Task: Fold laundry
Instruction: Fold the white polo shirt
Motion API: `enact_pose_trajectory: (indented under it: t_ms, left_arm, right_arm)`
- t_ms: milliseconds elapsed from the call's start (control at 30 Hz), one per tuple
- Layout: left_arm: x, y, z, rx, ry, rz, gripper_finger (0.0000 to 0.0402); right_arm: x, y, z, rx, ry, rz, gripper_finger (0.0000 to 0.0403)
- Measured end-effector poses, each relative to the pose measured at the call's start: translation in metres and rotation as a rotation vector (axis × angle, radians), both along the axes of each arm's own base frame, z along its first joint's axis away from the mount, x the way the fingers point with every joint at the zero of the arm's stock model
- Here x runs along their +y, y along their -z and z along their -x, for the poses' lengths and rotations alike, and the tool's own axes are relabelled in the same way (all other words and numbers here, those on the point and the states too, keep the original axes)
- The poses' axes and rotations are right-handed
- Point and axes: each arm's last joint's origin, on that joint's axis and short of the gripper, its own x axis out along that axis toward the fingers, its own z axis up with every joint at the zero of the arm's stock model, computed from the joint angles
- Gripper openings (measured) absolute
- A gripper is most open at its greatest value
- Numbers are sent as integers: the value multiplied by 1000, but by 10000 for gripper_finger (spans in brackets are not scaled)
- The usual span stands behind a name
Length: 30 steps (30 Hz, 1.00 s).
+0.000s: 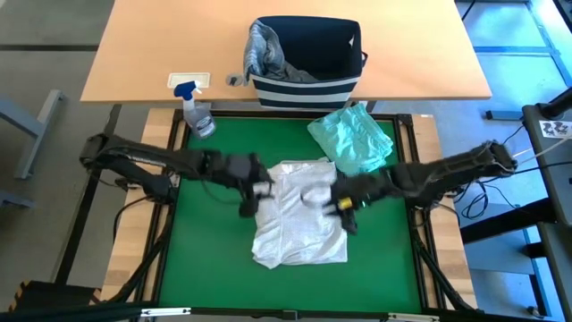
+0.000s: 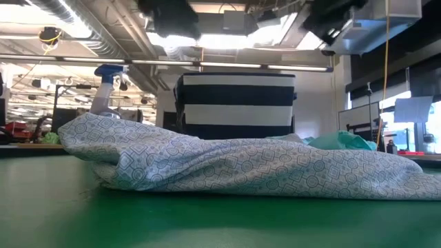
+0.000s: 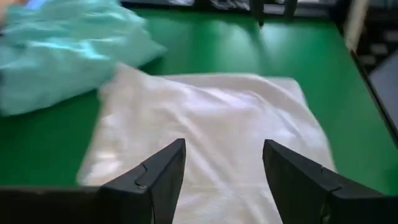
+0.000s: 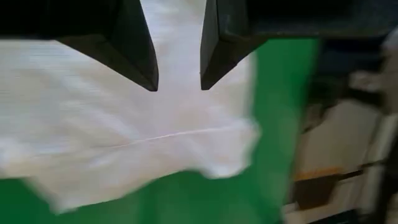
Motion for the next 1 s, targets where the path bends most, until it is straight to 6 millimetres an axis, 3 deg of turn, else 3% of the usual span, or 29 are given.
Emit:
enact_pose_trajectory:
  t_ms: [233,433,567,667,867,1000]
  left_arm:
    - [-99,-10,-22,87,93,-109,200]
    - [-167,9,-37,140,203,-107,205]
    - [-182,30,-47,192,168,-86,226]
    - [-186,48,-52,247,156,-91,240]
    - [-187,86,-63,358,154,-124,247]
    - [-188,114,-67,448,124,-158,248]
  right_arm:
    - [69,2,26,3,-101,-6,120]
    - [99,-6,38,-82,-191,-81,120]
    - [101,-6,35,-97,-137,-102,127]
    - [104,5,30,-46,-137,-70,157]
    - [110,38,22,88,-173,90,241]
    - [110,61,17,162,-107,240,274]
